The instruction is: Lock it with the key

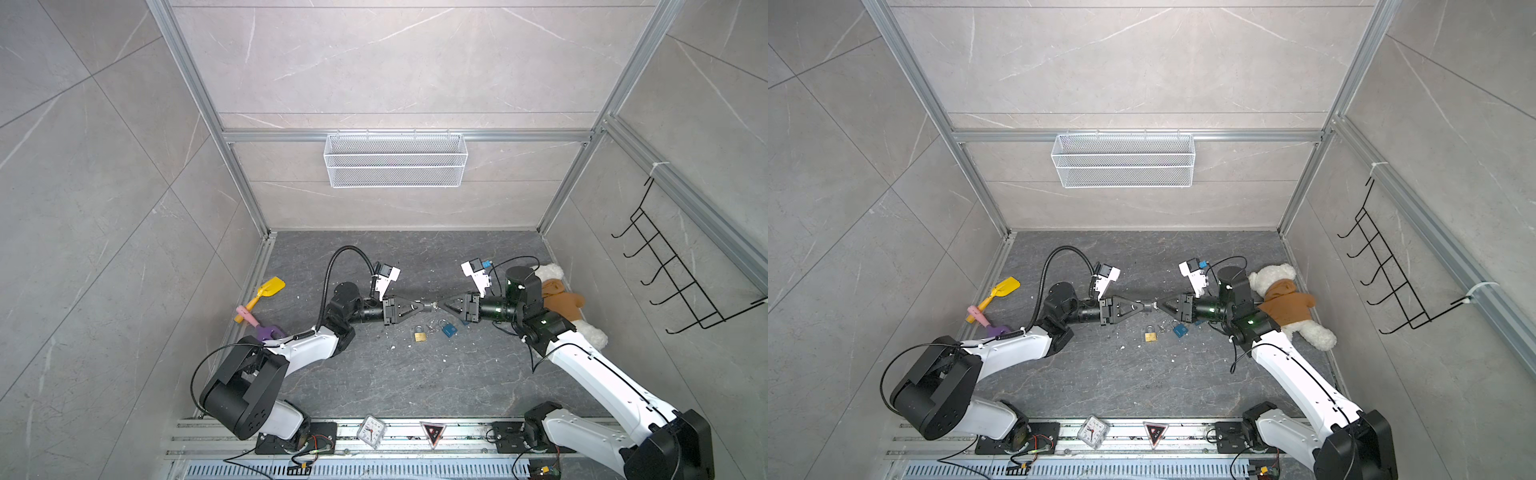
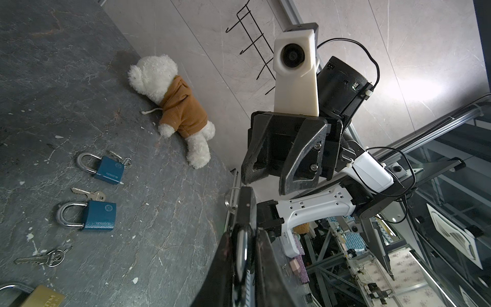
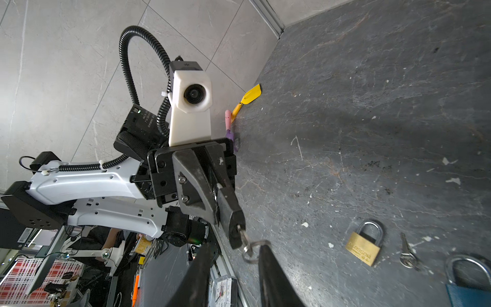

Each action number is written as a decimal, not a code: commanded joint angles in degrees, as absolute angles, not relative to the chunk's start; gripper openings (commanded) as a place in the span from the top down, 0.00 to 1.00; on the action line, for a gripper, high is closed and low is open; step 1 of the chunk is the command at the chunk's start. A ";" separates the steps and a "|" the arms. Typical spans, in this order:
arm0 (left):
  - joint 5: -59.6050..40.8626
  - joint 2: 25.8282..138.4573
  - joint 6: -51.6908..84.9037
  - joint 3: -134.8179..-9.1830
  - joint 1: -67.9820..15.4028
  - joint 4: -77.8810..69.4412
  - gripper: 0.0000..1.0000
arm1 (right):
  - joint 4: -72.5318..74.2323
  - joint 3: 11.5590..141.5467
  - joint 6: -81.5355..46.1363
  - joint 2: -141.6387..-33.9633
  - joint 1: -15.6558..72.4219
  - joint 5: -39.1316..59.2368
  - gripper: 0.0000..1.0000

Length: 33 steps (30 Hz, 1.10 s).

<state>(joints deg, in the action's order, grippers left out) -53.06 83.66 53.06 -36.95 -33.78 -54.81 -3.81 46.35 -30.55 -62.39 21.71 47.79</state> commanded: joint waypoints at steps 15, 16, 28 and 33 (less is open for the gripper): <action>-54.01 82.29 52.84 -38.63 -33.67 -59.41 1.00 | 4.55 43.77 -34.48 -65.27 21.81 51.42 0.72; -54.02 82.27 52.83 -38.51 -33.66 -59.41 1.00 | 4.49 43.77 -34.37 -65.17 21.81 51.23 0.72; -53.63 82.90 53.59 -38.23 -33.76 -60.71 1.00 | -2.57 45.42 -29.80 -63.72 21.80 48.33 0.71; -53.83 83.62 54.30 -38.48 -33.75 -61.51 1.00 | 0.72 44.74 -31.64 -63.78 21.80 49.87 0.71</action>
